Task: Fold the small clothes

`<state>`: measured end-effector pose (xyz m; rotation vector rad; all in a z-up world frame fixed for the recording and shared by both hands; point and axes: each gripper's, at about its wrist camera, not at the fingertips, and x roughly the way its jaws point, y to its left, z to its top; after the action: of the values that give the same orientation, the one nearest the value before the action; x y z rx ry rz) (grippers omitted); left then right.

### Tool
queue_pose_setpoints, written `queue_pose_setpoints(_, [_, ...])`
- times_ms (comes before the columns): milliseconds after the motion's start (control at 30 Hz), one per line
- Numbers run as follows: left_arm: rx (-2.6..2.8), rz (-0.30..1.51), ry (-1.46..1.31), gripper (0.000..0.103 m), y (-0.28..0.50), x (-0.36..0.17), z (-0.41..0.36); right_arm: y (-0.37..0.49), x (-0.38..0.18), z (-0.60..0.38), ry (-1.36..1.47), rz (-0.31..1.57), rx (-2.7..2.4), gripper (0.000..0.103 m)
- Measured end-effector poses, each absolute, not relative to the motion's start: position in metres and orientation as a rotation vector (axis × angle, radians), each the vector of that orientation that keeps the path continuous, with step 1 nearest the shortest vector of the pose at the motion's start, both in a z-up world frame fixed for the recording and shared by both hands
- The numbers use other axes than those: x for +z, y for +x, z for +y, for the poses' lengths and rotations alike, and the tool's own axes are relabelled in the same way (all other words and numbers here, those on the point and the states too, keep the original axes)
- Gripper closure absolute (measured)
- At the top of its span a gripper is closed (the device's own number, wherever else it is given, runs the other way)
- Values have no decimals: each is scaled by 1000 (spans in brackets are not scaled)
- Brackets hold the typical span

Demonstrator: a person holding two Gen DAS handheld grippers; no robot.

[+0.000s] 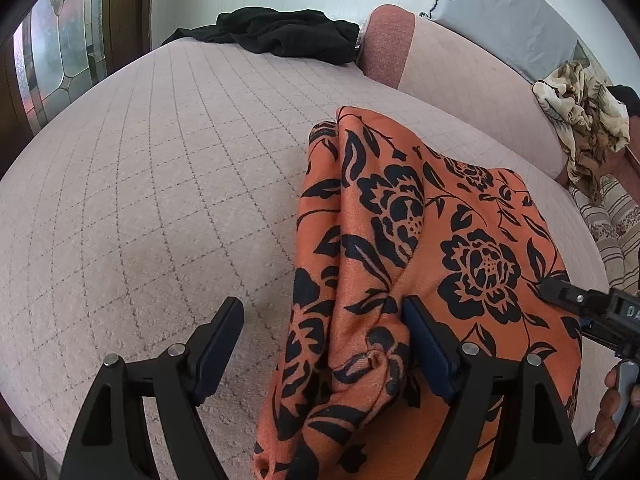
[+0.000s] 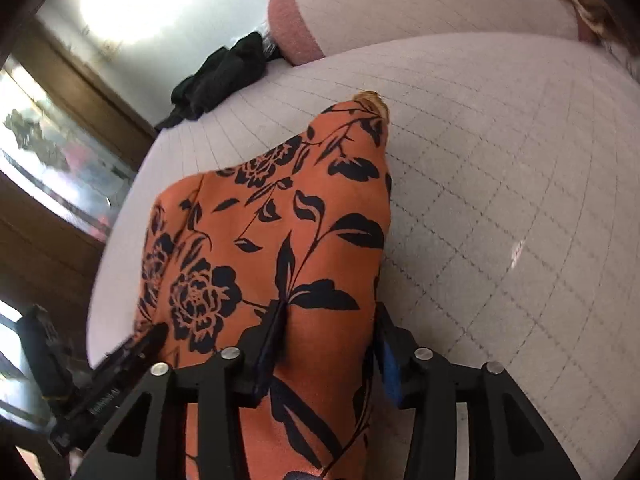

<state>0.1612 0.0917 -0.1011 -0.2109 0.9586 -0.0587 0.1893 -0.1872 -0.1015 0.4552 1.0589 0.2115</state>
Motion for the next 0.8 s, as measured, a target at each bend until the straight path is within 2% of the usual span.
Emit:
queue_pose_setpoints(33, [-63,958,-218,21,160,-100,92,186,-97,-189,468,1044,220,43])
queue_pose_setpoints(133, [-81,946,-254,22,149,-87,101,174,-83,-187,450,1005,237,36])
queue_pose_setpoints(267, [-78,897,-268,22,113,-60,114,167,-102,-179,378,1080,233,36])
queue_pose_setpoints(400, [-69,1051,-289,25,100,-107,122,155,-106,-186,451,1062,227,36])
queue_pose_setpoints(467, [-75,1024,-250,32,97,-100,119,151,-103,-183,430,1064,230,36])
queue_pose_setpoints(500, [-99,1017,-235,45,96,-98,115,148,-97,-180,407,1054,231,36])
queue_pose_setpoints(533, [-113,1023,-235,48,94,-99,112,144,-89,-179,385,1034,235,35])
queue_pose_setpoints(667, [-113,1031,-284,48,88,-102,113,127,-52,-175,335,947,242,35])
queue_pose_setpoints(800, [-126,1019,-330,48,78,-96,123,124,-33,-159,350,917,341,29])
